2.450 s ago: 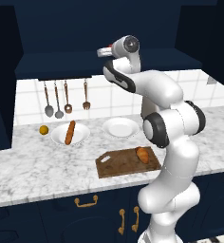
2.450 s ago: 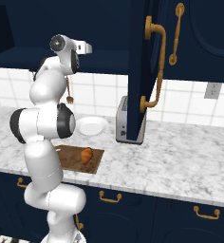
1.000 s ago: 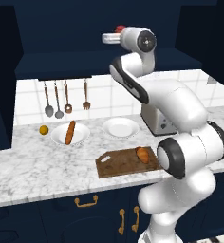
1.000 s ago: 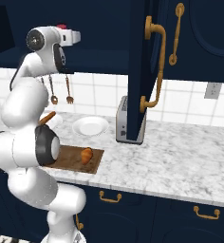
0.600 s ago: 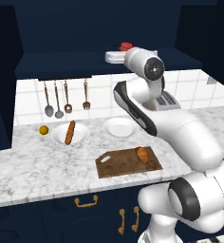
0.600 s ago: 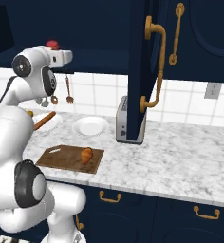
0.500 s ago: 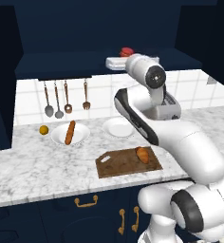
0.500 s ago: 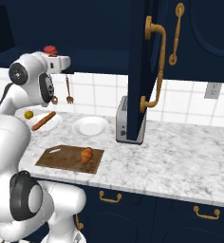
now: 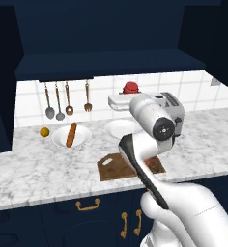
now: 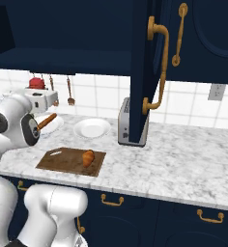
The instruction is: From the different types of pastries on the counter, select a croissant and place it on the cutting board. Then retrieve a jar of jam from the cabinet and place it alongside the croissant on the cutting board.
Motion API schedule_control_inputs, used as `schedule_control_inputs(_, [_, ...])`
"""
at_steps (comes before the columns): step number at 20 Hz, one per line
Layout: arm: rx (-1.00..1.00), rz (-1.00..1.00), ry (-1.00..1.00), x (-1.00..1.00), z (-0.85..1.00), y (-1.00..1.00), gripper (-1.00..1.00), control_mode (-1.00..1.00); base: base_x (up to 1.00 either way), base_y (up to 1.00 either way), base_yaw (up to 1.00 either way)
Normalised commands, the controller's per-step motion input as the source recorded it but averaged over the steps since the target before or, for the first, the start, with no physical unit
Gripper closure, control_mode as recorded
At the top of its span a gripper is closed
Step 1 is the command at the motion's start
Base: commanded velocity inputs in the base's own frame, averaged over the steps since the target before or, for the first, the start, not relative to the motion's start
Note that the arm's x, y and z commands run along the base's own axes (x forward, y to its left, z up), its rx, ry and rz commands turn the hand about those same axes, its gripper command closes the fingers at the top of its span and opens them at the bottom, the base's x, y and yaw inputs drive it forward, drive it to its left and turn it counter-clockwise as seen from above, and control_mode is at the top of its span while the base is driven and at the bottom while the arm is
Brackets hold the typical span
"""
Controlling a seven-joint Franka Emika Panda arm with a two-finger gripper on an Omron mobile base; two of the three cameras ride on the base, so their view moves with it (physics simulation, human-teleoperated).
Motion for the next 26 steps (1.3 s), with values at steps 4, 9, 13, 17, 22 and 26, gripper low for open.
schedule_control_inputs(4, [0.02,0.0,0.0,-1.0,-0.76,0.24,1.0,-1.0,0.0,0.0,0.0])
schedule_control_inputs(9, [0.01,0.0,0.0,-0.96,-0.83,0.34,1.0,-1.0,0.0,0.0,0.0])
schedule_control_inputs(13, [0.02,-0.04,0.0,-0.66,-1.0,0.3,1.0,-1.0,0.0,0.0,0.0])
schedule_control_inputs(17, [0.1,-0.09,0.0,-0.24,-0.95,0.13,1.0,-1.0,0.0,0.0,0.0])
schedule_control_inputs(22, [0.14,-0.11,0.0,0.24,-0.83,0.0,1.0,-1.0,0.0,0.0,0.0])
schedule_control_inputs(26, [0.04,-0.12,0.0,0.69,-0.74,0.14,1.0,-1.0,0.0,0.0,0.0])
